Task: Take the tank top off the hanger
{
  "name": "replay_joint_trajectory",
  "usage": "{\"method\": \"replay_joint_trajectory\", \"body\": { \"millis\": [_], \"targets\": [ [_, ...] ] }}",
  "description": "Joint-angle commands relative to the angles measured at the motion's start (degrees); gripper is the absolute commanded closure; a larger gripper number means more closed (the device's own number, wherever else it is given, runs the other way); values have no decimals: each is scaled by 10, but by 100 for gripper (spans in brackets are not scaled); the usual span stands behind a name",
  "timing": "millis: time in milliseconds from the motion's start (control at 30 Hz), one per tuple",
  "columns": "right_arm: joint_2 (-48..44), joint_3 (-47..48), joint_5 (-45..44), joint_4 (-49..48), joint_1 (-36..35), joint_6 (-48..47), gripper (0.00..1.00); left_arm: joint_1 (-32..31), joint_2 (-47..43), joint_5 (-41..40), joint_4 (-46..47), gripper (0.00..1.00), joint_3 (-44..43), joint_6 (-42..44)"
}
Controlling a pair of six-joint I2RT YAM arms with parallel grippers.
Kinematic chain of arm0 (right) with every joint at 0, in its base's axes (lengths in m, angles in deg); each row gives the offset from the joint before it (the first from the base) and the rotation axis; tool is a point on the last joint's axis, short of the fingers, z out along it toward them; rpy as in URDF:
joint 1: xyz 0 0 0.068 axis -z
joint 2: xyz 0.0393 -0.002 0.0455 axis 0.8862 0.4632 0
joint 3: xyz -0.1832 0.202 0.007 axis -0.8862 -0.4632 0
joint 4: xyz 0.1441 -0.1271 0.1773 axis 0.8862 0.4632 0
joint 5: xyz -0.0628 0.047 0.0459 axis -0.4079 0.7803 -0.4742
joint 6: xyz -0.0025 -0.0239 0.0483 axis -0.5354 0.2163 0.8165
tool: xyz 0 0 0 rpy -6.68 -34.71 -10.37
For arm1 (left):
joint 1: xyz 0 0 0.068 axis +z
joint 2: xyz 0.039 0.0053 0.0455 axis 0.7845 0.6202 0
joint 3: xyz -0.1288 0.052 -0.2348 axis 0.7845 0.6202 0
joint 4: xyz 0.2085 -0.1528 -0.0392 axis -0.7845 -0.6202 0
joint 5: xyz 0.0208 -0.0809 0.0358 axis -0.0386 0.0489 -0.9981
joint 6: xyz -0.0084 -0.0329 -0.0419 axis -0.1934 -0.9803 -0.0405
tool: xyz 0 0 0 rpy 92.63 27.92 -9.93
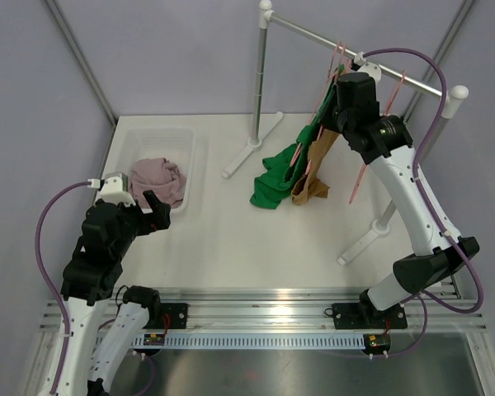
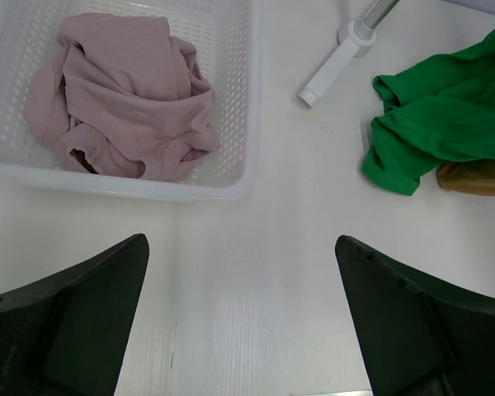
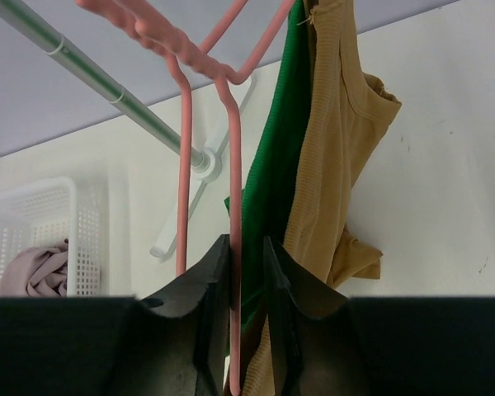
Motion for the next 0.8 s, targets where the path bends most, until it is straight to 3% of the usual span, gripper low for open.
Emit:
{"method": "replay_joint_trajectory", "body": {
  "millis": [0, 233, 600, 767],
  "targets": [
    [-9, -9, -32, -23, -2, 16, 71, -2, 4, -1, 27, 1, 7, -2],
    [-34, -11, -35, -36, -2, 34, 100, -2, 5, 0, 27, 1, 8, -1],
    [-56, 67, -19, -17, -4, 38, 100, -3, -1, -3, 27, 1, 7, -2],
    [-91, 49, 9, -18, -3, 40, 100, -3, -1, -1, 27, 1, 7, -2]
  ]
}}
